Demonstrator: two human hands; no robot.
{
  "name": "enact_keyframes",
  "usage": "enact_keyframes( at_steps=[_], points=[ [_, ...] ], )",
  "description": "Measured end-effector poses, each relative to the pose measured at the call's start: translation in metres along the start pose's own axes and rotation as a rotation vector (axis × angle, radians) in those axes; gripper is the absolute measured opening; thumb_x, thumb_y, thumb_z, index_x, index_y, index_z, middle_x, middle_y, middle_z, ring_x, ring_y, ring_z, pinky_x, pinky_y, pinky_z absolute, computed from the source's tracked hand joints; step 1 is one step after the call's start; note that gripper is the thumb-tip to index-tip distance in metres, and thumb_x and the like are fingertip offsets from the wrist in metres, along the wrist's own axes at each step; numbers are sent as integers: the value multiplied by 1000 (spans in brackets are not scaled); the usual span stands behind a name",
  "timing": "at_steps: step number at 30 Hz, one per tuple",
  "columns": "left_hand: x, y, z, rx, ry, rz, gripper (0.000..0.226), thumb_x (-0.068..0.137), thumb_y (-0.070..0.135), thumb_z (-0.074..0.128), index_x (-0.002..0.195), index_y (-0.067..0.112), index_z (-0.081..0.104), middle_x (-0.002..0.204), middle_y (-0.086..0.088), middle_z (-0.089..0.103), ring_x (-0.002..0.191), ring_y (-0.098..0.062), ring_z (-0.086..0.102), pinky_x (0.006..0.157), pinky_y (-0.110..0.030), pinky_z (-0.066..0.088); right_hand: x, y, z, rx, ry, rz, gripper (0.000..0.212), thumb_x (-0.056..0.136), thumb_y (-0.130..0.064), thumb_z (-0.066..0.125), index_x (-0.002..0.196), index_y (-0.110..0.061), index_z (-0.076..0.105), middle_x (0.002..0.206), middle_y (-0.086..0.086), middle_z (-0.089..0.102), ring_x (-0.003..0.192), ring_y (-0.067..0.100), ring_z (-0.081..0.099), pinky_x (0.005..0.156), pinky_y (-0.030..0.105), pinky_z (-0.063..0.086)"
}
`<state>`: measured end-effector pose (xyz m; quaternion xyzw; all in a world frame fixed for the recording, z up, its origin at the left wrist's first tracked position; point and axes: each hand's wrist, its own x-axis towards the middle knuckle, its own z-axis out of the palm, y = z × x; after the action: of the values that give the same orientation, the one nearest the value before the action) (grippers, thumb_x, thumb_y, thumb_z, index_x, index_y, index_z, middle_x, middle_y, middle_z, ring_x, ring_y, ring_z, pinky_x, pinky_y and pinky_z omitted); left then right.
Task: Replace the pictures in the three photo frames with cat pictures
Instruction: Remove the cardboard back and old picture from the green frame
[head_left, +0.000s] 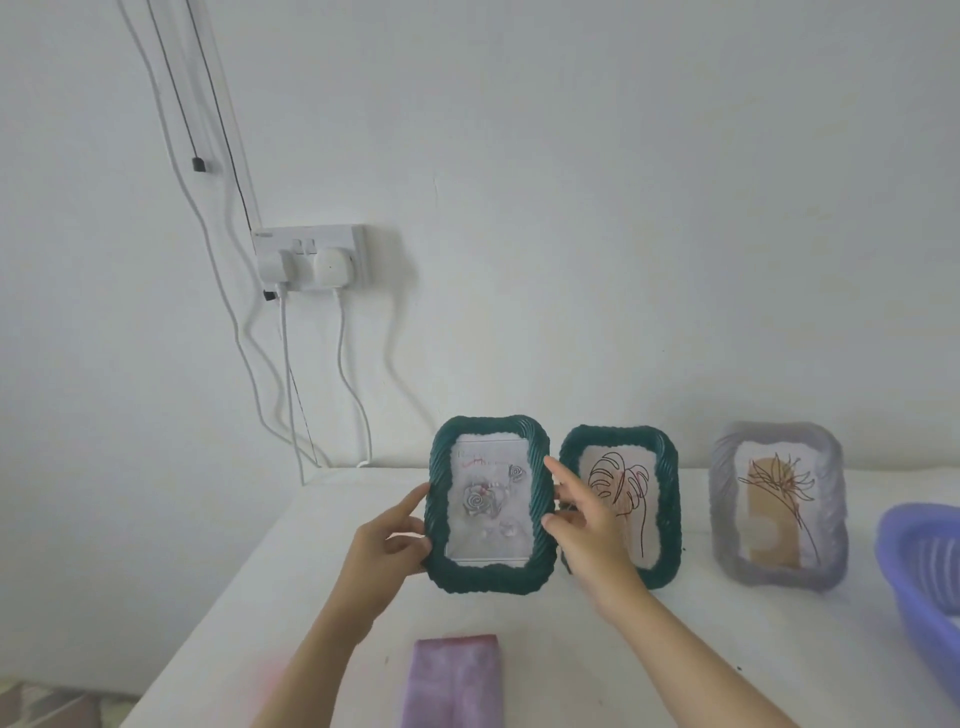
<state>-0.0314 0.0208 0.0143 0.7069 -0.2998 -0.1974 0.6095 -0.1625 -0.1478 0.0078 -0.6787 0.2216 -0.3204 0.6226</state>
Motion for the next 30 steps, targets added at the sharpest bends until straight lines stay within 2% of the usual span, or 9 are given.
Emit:
enact_keyframes(
  at_steps=[3, 5, 9, 12, 15, 18, 23, 27, 30],
  points=[
    [-16, 8, -2, -56, -95, -3, 58, 74, -1, 58, 120, 33, 57, 102, 3, 68, 72, -21, 63, 68, -29, 56, -15, -9, -13, 107, -34, 38, 60, 85, 10, 48, 127, -33, 52, 104, -2, 69, 86, 15, 60, 83, 33, 51],
    [-26, 11, 0, -68, -158, -12, 61, 67, 4, 57, 120, 36, 57, 112, 9, 68, 75, -23, 65, 71, -34, 56, -27, -11, -21, 183, -58, 67, 58, 85, 12, 47, 123, -32, 55, 102, -3, 72, 91, 19, 60, 84, 40, 46],
    [-39, 11, 13, -70, -236, -40, 62, 66, 4, 55, 120, 36, 57, 114, 10, 67, 83, -27, 68, 78, -38, 56, -49, -16, -37, 294, -41, 92, 54, 85, 13, 50, 121, -27, 57, 103, -4, 72, 94, 14, 67, 79, 27, 52],
    [-42, 9, 26, -49, -249, -80, 57, 71, 6, 59, 118, 39, 55, 115, 5, 67, 97, -15, 67, 86, -32, 51, -61, -21, -46, 317, 35, 56, 56, 82, 14, 53, 118, -29, 57, 98, -1, 74, 90, 12, 69, 76, 24, 55],
    [-40, 13, 44, 80, -147, -52, 49, 85, 10, 61, 118, 45, 51, 120, 3, 60, 100, 0, 62, 82, -19, 48, -72, -25, -51, 134, 118, -36, 56, 82, 11, 58, 116, -33, 57, 94, -12, 73, 94, 9, 68, 84, 23, 53],
    [-43, 29, 68, 58, -65, 56, 45, 89, 16, 55, 121, 46, 46, 108, 5, 66, 88, -5, 67, 79, -27, 54, -82, -24, -52, -58, 130, -128, 57, 82, 7, 59, 119, -37, 54, 101, -9, 73, 100, 7, 66, 88, 26, 51],
    [-44, 53, 102, 79, -74, 113, 25, 90, 30, 53, 101, 53, 53, 81, 9, 68, 66, -9, 69, 64, -29, 58, -94, -20, -41, -336, 66, -256, 65, 81, 11, 55, 124, -36, 49, 101, -16, 71, 94, -3, 65, 70, 7, 44],
    [-37, 47, 104, 142, -17, 67, 16, 85, 14, 59, 94, 26, 63, 69, -2, 70, 58, -14, 68, 66, -34, 58, -105, -14, -37, -422, -38, -268, 69, 83, 8, 56, 124, -46, 43, 112, -21, 65, 101, -10, 59, 77, 3, 41],
    [-34, 41, 98, 144, -8, 26, 24, 82, 2, 51, 92, 20, 63, 70, -8, 70, 59, -22, 66, 64, -32, 59, -112, -18, -42, -385, -43, -247, 56, 87, -7, 59, 126, -45, 45, 110, -17, 67, 93, -2, 64, 79, 10, 47]
  ],
)
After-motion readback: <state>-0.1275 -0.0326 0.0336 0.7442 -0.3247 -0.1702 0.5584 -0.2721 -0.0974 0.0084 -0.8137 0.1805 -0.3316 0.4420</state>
